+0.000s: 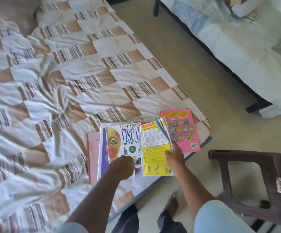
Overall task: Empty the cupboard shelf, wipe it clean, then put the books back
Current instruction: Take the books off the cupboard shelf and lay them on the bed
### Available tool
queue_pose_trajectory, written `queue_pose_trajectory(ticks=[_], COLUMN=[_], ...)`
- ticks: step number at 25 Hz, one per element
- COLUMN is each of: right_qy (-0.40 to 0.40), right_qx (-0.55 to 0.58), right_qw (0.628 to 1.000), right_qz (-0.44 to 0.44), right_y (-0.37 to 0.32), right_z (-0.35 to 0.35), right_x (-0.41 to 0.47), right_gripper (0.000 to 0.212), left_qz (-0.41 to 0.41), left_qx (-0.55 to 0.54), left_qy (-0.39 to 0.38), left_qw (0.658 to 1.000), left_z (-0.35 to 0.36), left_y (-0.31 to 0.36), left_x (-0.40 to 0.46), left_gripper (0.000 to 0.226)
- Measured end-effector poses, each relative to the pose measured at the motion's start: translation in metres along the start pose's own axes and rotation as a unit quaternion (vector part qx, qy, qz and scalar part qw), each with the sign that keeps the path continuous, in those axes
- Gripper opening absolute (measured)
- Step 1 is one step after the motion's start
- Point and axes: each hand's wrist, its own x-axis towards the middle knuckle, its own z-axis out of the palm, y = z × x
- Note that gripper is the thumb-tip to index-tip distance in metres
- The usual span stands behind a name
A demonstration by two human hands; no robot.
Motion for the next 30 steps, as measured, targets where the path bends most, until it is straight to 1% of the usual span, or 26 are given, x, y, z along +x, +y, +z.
queue_pose_trajectory(ticks=[3, 6, 9, 12, 15, 18, 20, 22, 24, 26, 28, 30], right_qy=[0.014, 0.008, -0.009, -0.034, -0.052, -0.073, -0.101, -0.115, -0.092, -0.033, 0.018, 0.084], right_qx=[0.011, 0.036, 0.065, 0.098, 0.114, 0.07, 0.022, -0.015, -0.028, -0.074, -0.132, -0.131], right_qw=[0.999, 0.998, 0.995, 0.992, 0.99, 0.994, 0.994, 0.993, 0.995, 0.997, 0.99, 0.987], right_qz=[0.031, 0.054, 0.072, 0.071, 0.058, 0.049, 0.033, 0.021, 0.015, -0.01, -0.037, -0.05], right_y=[0.023, 0.049, 0.071, 0.086, 0.092, 0.094, 0.092, 0.093, 0.096, 0.107, 0.118, 0.137], right_z=[-0.006, -0.009, -0.002, 0.006, 0.014, 0.018, 0.02, 0.024, 0.02, 0.004, -0.022, -0.053], right_x=[0.034, 0.061, 0.081, 0.101, 0.114, 0.124, 0.128, 0.129, 0.128, 0.126, 0.121, 0.114], right_gripper=[0.059, 0.06, 0.061, 0.062, 0.062, 0.058, 0.055, 0.059, 0.063, 0.065, 0.065, 0.063], left_qz=[0.005, 0.016, 0.039, 0.045, 0.033, 0.022, 0.035, 0.057, 0.076, 0.104, 0.131, 0.154], left_qx=[0.006, -0.001, -0.037, -0.086, -0.099, -0.092, -0.076, -0.049, -0.02, 0.033, 0.086, 0.115], left_qy=[-0.007, -0.014, 0.016, 0.027, 0.03, 0.024, 0.014, 0.01, 0.008, 0.01, 0.018, 0.007], left_qw=[1.0, 1.0, 0.998, 0.995, 0.994, 0.995, 0.996, 0.997, 0.997, 0.994, 0.988, 0.981], left_z=[0.017, 0.043, 0.06, 0.07, 0.076, 0.083, 0.085, 0.081, 0.074, 0.066, 0.061, 0.059], left_y=[0.023, 0.045, 0.06, 0.064, 0.06, 0.06, 0.065, 0.077, 0.095, 0.123, 0.154, 0.191], left_x=[0.024, 0.042, 0.052, 0.066, 0.074, 0.075, 0.076, 0.08, 0.088, 0.098, 0.108, 0.114], left_gripper=[0.023, 0.021, 0.019, 0.013, 0.008, 0.01, 0.018, 0.026, 0.033, 0.042, 0.053, 0.066])
